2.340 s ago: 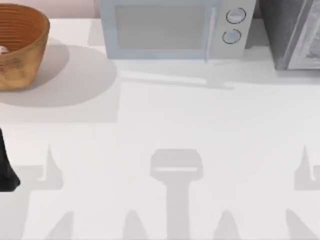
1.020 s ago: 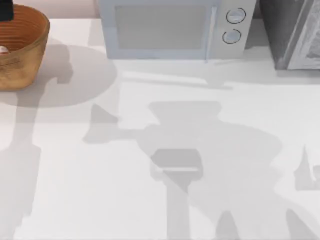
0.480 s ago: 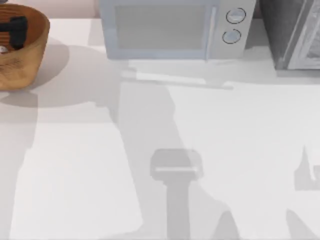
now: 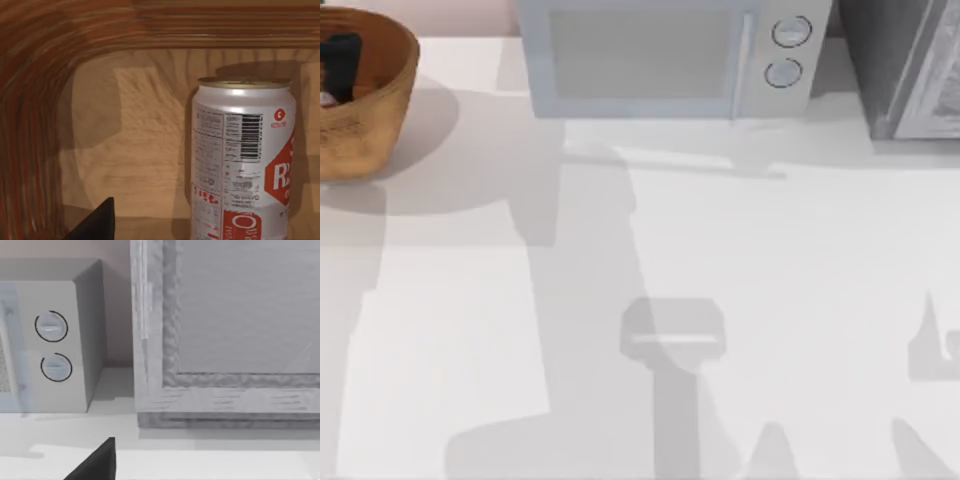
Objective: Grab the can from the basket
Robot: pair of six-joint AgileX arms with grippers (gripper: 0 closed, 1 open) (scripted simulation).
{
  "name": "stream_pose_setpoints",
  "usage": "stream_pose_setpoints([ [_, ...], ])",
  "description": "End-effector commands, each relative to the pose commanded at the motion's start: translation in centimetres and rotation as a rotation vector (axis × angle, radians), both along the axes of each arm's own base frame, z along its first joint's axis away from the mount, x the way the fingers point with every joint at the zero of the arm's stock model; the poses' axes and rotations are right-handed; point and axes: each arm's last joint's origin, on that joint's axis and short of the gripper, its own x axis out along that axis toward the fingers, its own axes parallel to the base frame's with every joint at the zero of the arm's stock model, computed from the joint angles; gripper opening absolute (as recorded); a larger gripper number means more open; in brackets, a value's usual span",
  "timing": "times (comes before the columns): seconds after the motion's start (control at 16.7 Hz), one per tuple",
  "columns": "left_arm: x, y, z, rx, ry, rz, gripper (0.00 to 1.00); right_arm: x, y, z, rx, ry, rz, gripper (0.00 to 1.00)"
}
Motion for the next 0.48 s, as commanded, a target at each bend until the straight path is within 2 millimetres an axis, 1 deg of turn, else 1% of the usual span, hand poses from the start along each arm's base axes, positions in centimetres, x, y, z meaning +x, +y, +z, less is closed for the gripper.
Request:
stream_pose_setpoints([
  [0.3,0.0,0.03,0.08,0.001,-0.001,-0.001,1.0,0.0,0.0,0.0,0.0,0.0,0.0,1.0],
  [0.36,0.04,-0.28,0.14,0.001,-0.003,-0.006,1.0,0.0,0.0,0.0,0.0,0.0,0.0,1.0],
  [0.48,0.16,-0.18,-0.47,0.001,0.0,-0.001,1.0,0.0,0.0,0.0,0.0,0.0,0.0,1.0],
])
